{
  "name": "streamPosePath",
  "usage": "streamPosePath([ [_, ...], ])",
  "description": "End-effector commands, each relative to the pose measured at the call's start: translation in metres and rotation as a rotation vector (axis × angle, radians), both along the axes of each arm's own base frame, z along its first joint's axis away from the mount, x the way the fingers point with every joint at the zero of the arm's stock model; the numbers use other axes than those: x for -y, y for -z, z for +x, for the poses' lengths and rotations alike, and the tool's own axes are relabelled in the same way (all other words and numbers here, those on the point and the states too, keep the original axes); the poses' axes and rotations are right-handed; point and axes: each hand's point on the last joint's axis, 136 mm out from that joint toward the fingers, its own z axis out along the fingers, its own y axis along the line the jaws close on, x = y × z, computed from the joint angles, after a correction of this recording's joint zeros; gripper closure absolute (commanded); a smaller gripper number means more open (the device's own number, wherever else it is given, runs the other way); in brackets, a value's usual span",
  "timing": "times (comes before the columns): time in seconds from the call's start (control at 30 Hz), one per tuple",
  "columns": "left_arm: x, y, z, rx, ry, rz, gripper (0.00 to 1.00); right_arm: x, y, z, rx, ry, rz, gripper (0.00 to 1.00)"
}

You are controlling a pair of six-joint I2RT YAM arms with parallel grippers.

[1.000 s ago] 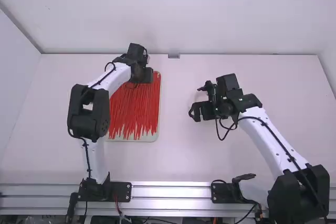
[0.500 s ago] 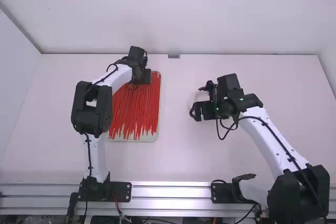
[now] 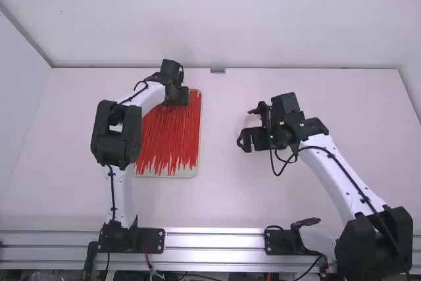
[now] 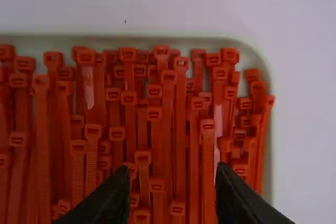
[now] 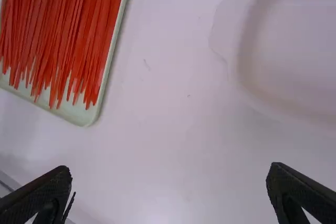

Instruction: Fasten the cable tie

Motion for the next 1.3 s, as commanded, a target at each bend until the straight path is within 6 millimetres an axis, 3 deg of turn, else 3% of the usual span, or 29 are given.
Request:
streamPosePath([
  [0.0, -0.008, 0.023, -0.012, -0.063, -0.015, 0.014, 0.6, 0.0, -0.009, 0.007, 0.021, 0.008, 0.01, 0.01],
  [0.13, -0.011, 0.029, -0.02, -0.094, -0.027, 0.039, 0.71, -0.002, -0.009, 0.006, 0.019, 0.008, 0.011, 0.01],
  [0.23, -0.024, 0.031, -0.023, -0.108, -0.076, 0.08, 0.71, -0.004, -0.009, 0.006, 0.023, 0.0, 0.012, 0.01],
  [0.47, -0.02, 0.033, -0.028, -0.129, -0.058, 0.066, 0.7, -0.001, -0.01, 0.009, 0.026, 0.013, 0.013, 0.01],
  [0.7, -0.019, 0.033, -0.029, -0.138, -0.069, 0.05, 0.78, 0.003, -0.009, 0.009, 0.019, 0.025, 0.011, 0.01],
  [1.27, -0.018, 0.032, -0.031, -0.152, -0.08, 0.041, 0.8, 0.003, -0.01, 0.012, 0.033, 0.027, 0.015, 0.01],
])
